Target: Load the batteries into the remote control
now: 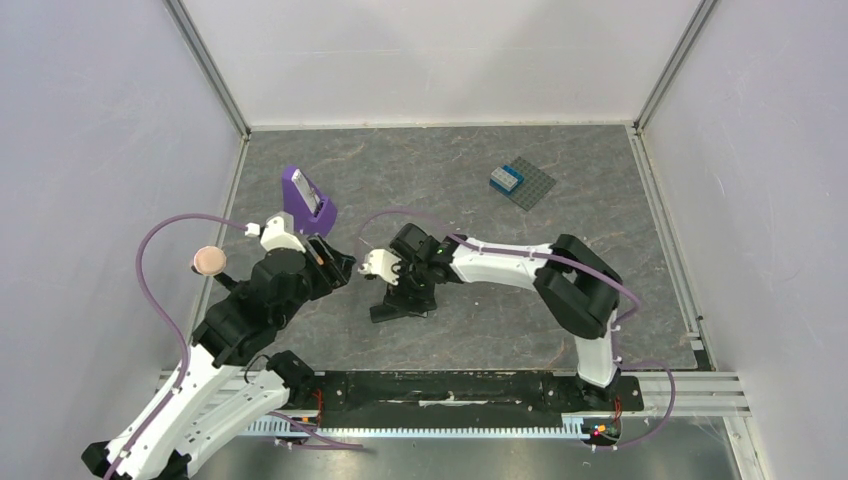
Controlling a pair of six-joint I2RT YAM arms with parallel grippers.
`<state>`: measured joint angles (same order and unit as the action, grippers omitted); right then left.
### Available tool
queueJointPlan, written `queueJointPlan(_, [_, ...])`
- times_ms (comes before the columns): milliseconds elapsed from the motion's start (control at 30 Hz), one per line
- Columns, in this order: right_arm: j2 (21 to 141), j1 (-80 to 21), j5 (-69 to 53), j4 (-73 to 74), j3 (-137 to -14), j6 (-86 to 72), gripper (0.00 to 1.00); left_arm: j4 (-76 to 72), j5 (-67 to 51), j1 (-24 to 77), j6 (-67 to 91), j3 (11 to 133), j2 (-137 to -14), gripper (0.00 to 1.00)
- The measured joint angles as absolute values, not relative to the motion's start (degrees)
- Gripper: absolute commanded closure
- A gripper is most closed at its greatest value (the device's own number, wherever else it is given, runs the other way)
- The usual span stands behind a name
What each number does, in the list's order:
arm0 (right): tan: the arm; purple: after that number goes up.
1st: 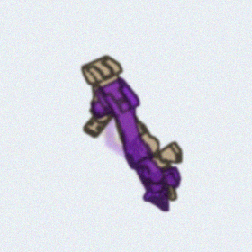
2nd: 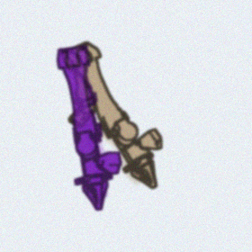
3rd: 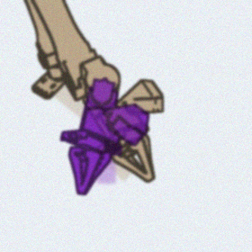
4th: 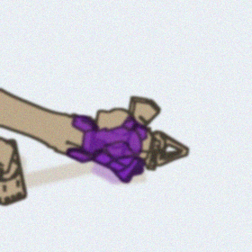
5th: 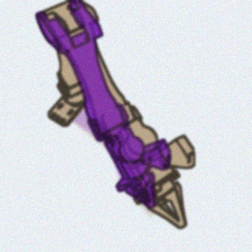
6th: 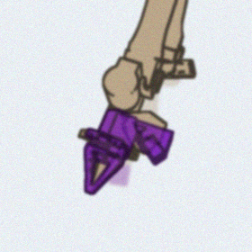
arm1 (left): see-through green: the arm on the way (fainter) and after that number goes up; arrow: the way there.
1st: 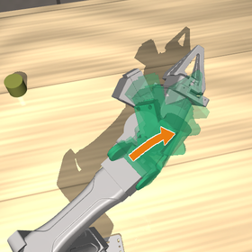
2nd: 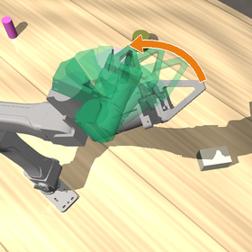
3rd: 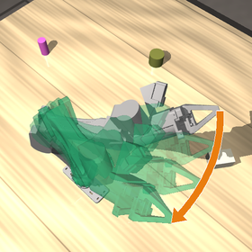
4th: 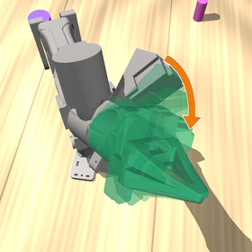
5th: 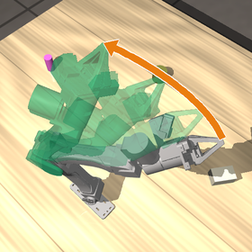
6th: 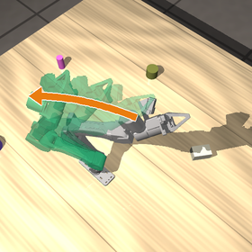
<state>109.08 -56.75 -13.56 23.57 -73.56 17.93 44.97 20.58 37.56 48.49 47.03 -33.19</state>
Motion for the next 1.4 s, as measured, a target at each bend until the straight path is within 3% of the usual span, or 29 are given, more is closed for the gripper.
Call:
queueJointPlan(233, [114.67,-56.93,-14.13,27.92,-79.2,20.45,0.27,46.22,20.49,37.56,48.51,49.34,-33.21,0.29])
queueJointPlan(367, [114.85,-57.34,-13.89,28.18,-79.22,20.88,0.53,46.61,20.49,37.56,48.53,49.54,-33.15,0.29])
queueJointPlan(600, [114.56,-58.94,-10.57,27.49,-78.56,17.47,0.69,46.63,20.47,37.56,48.56,49.45,-33.08,0.29])
queueJointPlan(900, [109.75,-57.82,-11.11,20.29,-70.7,10.74,0.74,46.63,20.21,37.56,49.39,43.68,-31.64,0.29])
queueJointPlan(1067, [104.42,-53.3,-16.6,17.63,-64.93,5.23,0.76,45.65,18.76,37.56,49.47,41.54,-28.12,0.25])
queueJointPlan(1400, [91.59,-43.09,-32.05,7.66,-60.64,-10.85,0.72,34.39,8.49,37.45,48.03,39.94,-26.44,0.25])
